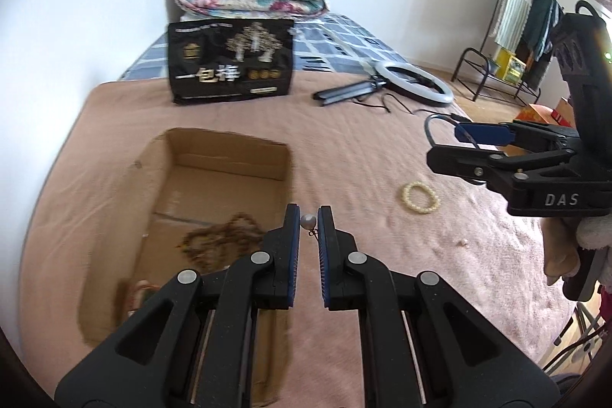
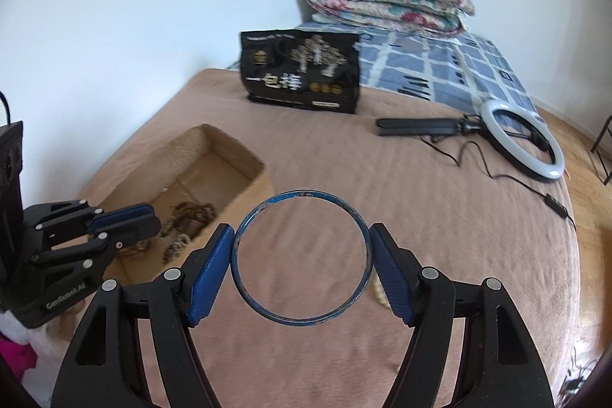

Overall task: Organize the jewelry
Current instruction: 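Lift the bangle with right tool while left tool carries the pearl stud over the box, then open both tools over the box to drop the bangle and pearl stud, then withdraw both open tools toward the cream beaded bracelet and remaining pearl stud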

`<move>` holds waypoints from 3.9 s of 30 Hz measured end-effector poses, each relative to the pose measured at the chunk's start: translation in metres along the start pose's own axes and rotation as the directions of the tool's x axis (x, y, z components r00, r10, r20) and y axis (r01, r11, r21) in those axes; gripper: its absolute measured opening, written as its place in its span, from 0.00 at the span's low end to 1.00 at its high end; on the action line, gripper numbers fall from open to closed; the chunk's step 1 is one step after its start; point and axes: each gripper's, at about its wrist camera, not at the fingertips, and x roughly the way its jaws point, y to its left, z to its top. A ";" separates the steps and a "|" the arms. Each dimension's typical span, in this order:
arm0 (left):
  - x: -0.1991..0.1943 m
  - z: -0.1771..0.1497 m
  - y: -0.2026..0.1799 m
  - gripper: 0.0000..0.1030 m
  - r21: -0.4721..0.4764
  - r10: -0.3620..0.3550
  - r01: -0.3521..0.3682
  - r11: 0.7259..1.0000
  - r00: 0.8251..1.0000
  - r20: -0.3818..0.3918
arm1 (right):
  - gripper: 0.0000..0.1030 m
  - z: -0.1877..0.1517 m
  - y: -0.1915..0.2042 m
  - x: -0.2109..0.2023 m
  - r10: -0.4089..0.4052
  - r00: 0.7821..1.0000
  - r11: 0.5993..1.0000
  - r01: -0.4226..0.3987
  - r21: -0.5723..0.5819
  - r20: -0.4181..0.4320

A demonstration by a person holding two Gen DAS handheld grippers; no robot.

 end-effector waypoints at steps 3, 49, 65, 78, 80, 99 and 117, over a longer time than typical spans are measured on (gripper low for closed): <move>-0.008 -0.003 0.017 0.07 -0.015 0.023 -0.022 1.000 1.000 0.005 | 0.69 0.003 0.015 0.001 0.021 1.000 1.000 -0.021 -0.017 0.002; -0.034 -0.052 0.108 0.07 -0.121 0.127 -0.131 0.984 0.991 -0.041 | 0.70 -0.007 0.133 0.062 0.136 0.985 0.978 -0.150 -0.146 -0.102; -0.037 -0.052 0.107 0.46 -0.128 0.153 -0.156 0.979 0.988 -0.039 | 0.76 -0.006 0.126 0.062 0.113 0.988 0.983 -0.127 -0.134 -0.108; -0.040 -0.048 0.098 0.46 -0.115 0.143 -0.146 0.983 0.989 -0.033 | 0.77 -0.006 0.109 0.048 0.093 0.992 0.987 -0.103 -0.120 -0.085; -0.040 -0.047 0.093 0.46 -0.111 0.139 -0.142 0.984 0.990 -0.031 | 0.77 -0.006 0.105 0.043 0.084 0.993 0.988 -0.093 -0.124 -0.079; -0.031 -0.025 0.021 0.46 -0.028 0.052 -0.052 0.998 0.999 0.009 | 0.77 -0.027 0.021 -0.010 -0.036 0.998 0.998 0.033 -0.062 -0.045; 0.027 -0.007 -0.064 0.46 0.060 -0.071 0.073 0.995 0.997 -0.032 | 0.77 -0.084 -0.097 -0.053 -0.170 0.984 0.973 0.176 0.148 -0.053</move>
